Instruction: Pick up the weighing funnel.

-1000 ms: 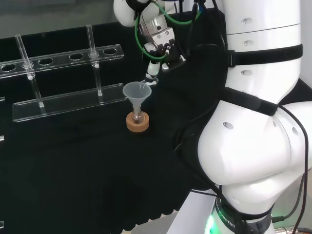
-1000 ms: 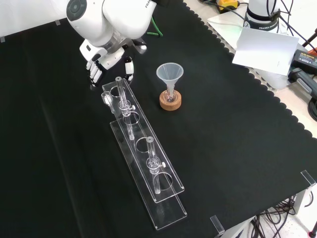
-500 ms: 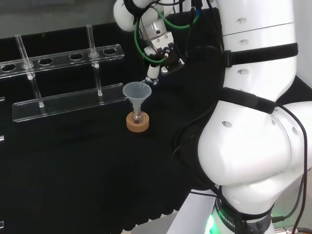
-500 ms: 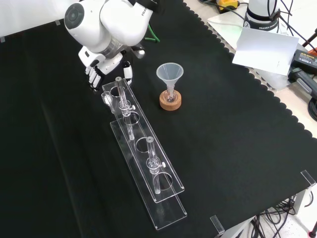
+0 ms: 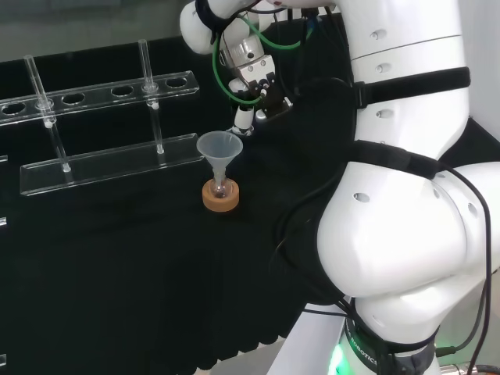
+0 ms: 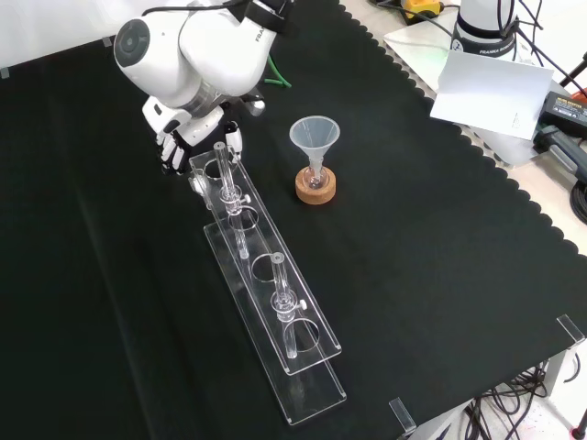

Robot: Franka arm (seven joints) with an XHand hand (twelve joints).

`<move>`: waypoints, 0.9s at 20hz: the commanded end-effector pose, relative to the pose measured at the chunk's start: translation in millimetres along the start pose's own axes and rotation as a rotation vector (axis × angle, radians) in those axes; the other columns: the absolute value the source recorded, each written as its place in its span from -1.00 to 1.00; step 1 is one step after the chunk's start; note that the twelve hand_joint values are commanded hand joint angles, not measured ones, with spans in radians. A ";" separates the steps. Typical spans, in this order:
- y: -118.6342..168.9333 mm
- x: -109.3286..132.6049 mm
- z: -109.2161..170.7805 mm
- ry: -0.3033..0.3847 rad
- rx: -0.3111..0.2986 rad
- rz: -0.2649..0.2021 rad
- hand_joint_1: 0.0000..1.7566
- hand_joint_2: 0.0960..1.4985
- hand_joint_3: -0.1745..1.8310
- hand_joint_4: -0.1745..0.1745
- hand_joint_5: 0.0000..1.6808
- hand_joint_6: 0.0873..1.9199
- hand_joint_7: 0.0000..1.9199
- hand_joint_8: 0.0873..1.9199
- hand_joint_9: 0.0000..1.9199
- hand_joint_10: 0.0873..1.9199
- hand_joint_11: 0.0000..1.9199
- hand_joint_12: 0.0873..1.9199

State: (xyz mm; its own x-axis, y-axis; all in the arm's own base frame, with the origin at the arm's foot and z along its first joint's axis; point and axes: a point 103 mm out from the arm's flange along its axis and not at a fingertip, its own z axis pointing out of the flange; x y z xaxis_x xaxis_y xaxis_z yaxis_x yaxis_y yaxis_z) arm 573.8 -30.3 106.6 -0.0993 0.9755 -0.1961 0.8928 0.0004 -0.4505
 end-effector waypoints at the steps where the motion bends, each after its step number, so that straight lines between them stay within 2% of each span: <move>1: 7.2 -1.0 7.3 0.005 0.007 -0.002 0.07 -0.33 -0.26 0.04 -0.29 -0.46 -0.62 -0.38 -0.33 -0.50 -0.50 0.27; 10: 12.2 -2.6 10.7 0.016 0.010 -0.006 0.07 -0.33 -0.26 -0.06 -0.45 -0.51 -0.63 -0.38 -0.33 -0.50 -0.49 0.27; 18: 18.8 -4.1 14.4 0.008 0.021 -0.009 0.07 -0.32 -0.25 -0.03 -0.47 -0.51 -0.63 -0.38 -0.33 -0.50 -0.49 0.27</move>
State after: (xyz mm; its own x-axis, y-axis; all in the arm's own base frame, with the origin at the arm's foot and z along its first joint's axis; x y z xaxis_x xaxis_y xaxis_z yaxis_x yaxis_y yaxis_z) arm 584.2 -36.7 88.0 -0.1006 0.9780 -0.1830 0.8849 0.0039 -0.4657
